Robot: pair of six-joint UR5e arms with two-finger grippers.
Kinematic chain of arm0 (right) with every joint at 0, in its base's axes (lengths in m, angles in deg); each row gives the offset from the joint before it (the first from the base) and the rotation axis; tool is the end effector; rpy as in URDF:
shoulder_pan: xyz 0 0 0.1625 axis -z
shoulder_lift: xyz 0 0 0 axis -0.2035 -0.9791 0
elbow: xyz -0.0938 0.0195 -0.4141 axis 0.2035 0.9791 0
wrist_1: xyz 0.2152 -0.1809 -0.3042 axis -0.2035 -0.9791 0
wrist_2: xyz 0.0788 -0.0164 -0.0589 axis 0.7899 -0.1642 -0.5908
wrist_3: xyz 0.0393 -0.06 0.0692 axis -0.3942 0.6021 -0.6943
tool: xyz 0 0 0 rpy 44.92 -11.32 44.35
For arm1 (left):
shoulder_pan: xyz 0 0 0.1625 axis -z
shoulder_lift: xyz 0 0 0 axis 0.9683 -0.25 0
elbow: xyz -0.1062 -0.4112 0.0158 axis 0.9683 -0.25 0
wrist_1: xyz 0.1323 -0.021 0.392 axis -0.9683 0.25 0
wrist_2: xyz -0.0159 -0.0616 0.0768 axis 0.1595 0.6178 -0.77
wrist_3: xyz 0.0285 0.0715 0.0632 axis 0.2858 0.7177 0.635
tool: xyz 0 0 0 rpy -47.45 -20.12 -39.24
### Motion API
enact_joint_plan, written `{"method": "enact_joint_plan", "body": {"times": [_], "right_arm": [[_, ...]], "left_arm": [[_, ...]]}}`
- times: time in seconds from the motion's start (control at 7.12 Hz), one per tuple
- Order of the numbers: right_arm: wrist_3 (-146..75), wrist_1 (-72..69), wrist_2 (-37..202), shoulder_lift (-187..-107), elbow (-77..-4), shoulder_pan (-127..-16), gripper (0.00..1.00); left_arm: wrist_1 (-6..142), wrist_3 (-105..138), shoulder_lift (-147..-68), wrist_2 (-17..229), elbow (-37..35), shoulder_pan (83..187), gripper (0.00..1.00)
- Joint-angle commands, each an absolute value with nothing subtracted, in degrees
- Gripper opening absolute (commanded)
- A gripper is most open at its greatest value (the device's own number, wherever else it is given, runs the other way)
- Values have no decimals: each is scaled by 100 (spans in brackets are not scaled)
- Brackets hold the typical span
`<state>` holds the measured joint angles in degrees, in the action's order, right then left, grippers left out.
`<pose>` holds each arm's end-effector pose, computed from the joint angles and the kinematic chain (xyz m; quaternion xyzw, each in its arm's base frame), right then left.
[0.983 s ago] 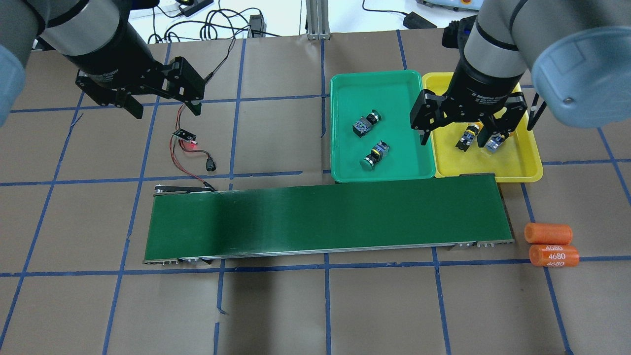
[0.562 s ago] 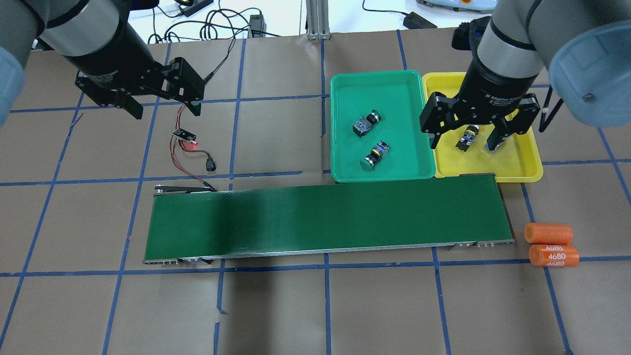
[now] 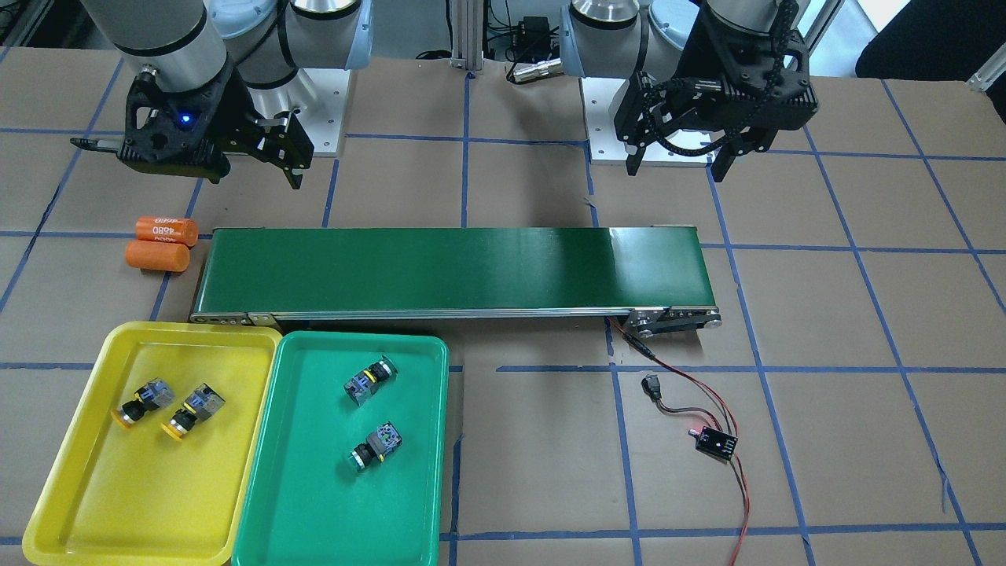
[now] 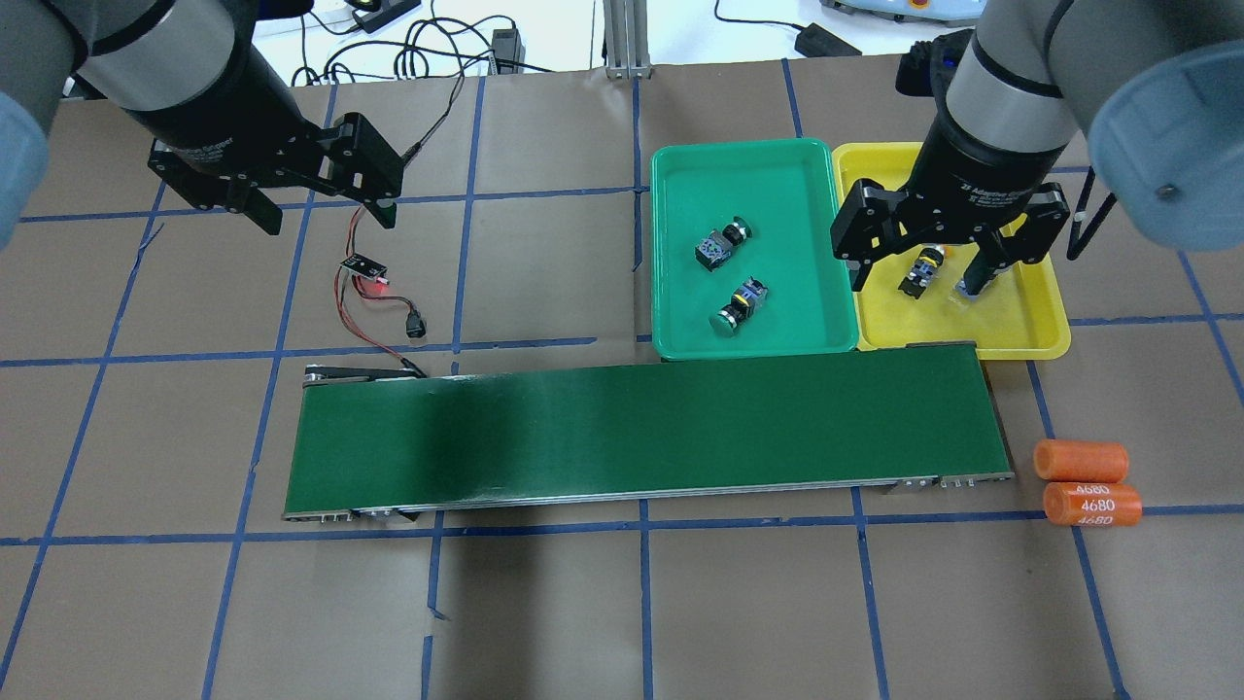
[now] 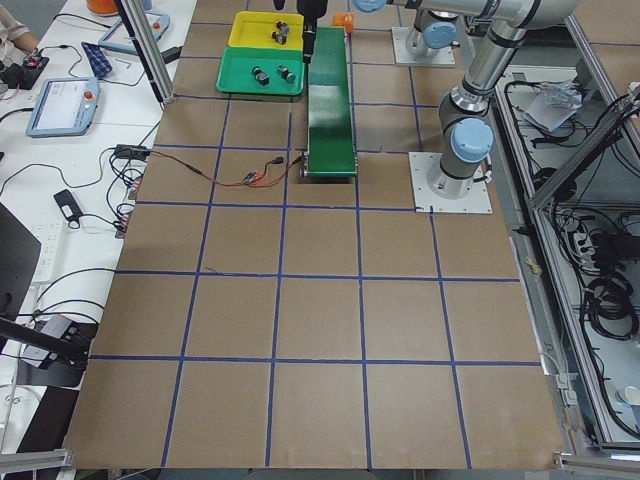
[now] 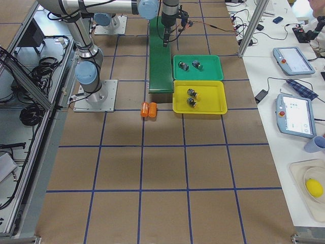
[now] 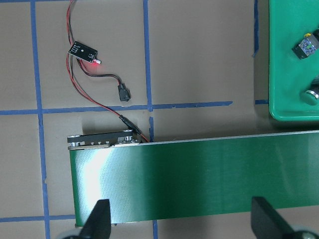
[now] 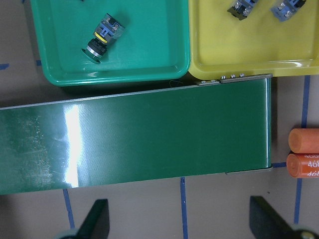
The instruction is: Sort buttons by color to trays
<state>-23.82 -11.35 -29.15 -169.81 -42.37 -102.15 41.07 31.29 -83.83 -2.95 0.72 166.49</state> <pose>0.1392 -0.4607 0.4675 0.0391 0.9982 0.0441 0.0108 -0.1458 -0.4671 0.5313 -0.0116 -0.9985 0.0475 0.0233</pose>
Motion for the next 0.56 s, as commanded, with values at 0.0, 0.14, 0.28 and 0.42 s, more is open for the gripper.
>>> {"method": "enact_joint_plan", "body": {"times": [0.0, 0.14, 0.28, 0.42], "right_arm": [[-2391, -1123, -2939, -17005, -4233, -10166, 100], [-2391, -1106, -2939, -17040, -4242, -10174, 100], [-2382, -1114, -2930, -17119, -4242, -10183, 100], [-2382, -1123, -2921, -17128, -4242, -10157, 100]], "left_arm": [[4107, 3132, -8417, -295, 78, 16649, 100], [4107, 3123, -8417, -295, 87, 16649, 100], [4107, 3123, -8417, -295, 78, 16649, 100], [4107, 3071, -8443, -286, 95, 16658, 100]]}}
